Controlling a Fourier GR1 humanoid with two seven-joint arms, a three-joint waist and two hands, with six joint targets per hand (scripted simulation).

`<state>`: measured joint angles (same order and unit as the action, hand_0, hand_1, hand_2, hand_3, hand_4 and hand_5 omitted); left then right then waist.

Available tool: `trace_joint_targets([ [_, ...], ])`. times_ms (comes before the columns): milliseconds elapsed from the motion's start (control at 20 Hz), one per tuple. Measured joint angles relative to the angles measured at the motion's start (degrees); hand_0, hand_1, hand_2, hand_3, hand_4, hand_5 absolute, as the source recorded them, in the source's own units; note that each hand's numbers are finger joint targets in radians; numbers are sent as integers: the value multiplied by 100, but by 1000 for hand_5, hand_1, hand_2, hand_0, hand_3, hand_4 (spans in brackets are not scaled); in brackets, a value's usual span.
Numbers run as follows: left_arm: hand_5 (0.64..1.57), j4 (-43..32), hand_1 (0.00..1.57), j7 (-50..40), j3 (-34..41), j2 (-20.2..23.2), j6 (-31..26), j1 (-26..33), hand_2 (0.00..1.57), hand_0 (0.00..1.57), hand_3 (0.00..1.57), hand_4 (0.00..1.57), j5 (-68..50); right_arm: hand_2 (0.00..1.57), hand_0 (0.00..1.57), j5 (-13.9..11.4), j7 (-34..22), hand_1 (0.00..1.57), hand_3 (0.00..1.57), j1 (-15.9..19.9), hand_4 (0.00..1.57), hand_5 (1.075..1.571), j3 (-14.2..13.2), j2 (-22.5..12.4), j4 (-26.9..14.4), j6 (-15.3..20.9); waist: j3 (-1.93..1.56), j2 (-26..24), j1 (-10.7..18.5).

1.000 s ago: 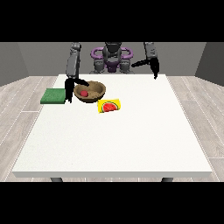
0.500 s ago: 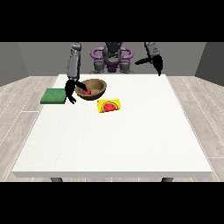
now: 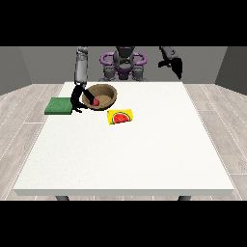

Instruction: Pick the cup and pour the ball into the bowl, then pick the bowl and place it on the pad

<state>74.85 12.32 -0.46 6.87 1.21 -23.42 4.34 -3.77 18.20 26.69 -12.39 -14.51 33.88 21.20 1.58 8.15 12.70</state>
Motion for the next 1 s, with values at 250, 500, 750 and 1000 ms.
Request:
trace_joint_targets([
  [250,1411,-555,0,100,330,126,-50,423,0,0,0,998,-165,1571,1571,-340,-1568,1571,889,206,806,1565,430,-82,66,-1,-103,-766,-512],
  [500,1410,-1011,0,125,650,296,-27,663,0,0,0,997,-256,1571,1571,-521,-2830,1571,716,566,799,1569,776,-179,482,-379,-137,-1335,-1095],
  [750,1431,-968,0,237,753,380,-102,788,0,0,0,1024,-316,1571,1571,-314,-3150,1571,750,535,787,1570,535,-526,785,-725,-152,-1223,-1178],
  [1000,1481,-847,0,380,790,395,-162,723,0,0,0,1217,-353,1571,1571,-179,-3168,1571,466,566,834,1570,258,-836,982,-904,-156,-870,-1063],
])
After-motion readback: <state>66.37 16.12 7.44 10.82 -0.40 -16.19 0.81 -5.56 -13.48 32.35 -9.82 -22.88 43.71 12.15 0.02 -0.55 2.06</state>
